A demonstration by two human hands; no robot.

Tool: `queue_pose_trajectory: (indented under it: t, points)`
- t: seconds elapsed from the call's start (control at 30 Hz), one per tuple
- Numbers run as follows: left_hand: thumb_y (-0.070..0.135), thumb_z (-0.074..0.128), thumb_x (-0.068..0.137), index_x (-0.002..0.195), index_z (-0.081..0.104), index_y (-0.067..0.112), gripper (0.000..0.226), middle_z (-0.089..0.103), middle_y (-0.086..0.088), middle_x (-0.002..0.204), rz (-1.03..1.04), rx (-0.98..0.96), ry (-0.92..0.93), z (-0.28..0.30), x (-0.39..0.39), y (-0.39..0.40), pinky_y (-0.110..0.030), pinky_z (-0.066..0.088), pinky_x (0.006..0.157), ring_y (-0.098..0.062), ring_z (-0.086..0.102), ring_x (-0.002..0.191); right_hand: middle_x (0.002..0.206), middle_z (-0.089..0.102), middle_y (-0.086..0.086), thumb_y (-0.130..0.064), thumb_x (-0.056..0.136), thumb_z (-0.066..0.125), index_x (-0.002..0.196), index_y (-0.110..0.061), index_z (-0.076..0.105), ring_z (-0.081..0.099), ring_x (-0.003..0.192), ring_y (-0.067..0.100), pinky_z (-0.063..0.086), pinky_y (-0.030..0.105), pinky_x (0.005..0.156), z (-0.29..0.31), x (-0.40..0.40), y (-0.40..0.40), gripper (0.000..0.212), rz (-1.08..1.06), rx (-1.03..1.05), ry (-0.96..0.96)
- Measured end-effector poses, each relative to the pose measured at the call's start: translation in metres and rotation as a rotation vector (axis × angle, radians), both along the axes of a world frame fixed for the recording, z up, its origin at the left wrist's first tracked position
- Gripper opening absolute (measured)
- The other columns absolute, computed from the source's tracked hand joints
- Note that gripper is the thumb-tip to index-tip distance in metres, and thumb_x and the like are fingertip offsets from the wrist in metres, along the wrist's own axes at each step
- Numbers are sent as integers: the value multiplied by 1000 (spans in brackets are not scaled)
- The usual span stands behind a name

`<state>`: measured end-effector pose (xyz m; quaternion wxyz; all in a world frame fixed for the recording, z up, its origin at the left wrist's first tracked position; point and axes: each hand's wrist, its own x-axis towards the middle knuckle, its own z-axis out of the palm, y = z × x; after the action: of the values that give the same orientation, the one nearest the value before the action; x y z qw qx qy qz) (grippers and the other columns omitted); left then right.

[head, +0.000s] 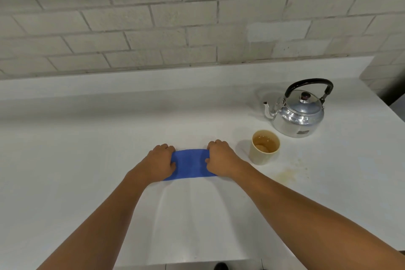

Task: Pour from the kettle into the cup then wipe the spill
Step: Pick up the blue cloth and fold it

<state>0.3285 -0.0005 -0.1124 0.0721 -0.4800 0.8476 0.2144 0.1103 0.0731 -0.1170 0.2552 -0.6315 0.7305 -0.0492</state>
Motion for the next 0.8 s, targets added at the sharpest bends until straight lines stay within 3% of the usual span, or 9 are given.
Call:
queue_pose_trajectory:
  t: [0.13,0.27,0.4,0.57,0.8]
  points:
    - [13,58,96,85,51,12,13,46,1,83,36,73,96,3,3,1,-25,39,65,-18,48,71,115,52,11,-21,93,52,115,-6,57,52,107,29,49,36,90,0,2,-1,27,-44,16,-2]
    - [16,61,93,86,58,17,8,65,1,77,131,164,221,12,11,2,-23,45,61,-13,56,64,103,62,9,-18,93,53,109,-9,54,61,93,28,54,39,78,1,1,3,18,-97,-29,-136]
    - [11,62,91,91,65,20,9,72,-1,83,212,217,323,25,16,10,-30,51,66,-18,63,71,98,65,5,-17,94,55,108,-17,55,62,83,20,49,28,67,6,-2,16,14,-187,-97,-357]
    - [6,63,95,99,71,20,16,78,-3,95,305,297,491,43,15,29,-44,60,83,-30,74,92,90,71,-3,-16,86,68,98,-21,67,67,83,16,50,22,66,19,-12,45,12,-336,-199,-592]
    - [11,63,98,100,74,27,20,76,3,103,358,367,595,47,-17,77,-47,63,85,-26,76,92,96,78,-5,-20,85,79,100,-27,74,74,91,15,61,36,83,32,-51,118,18,-485,-227,-762]
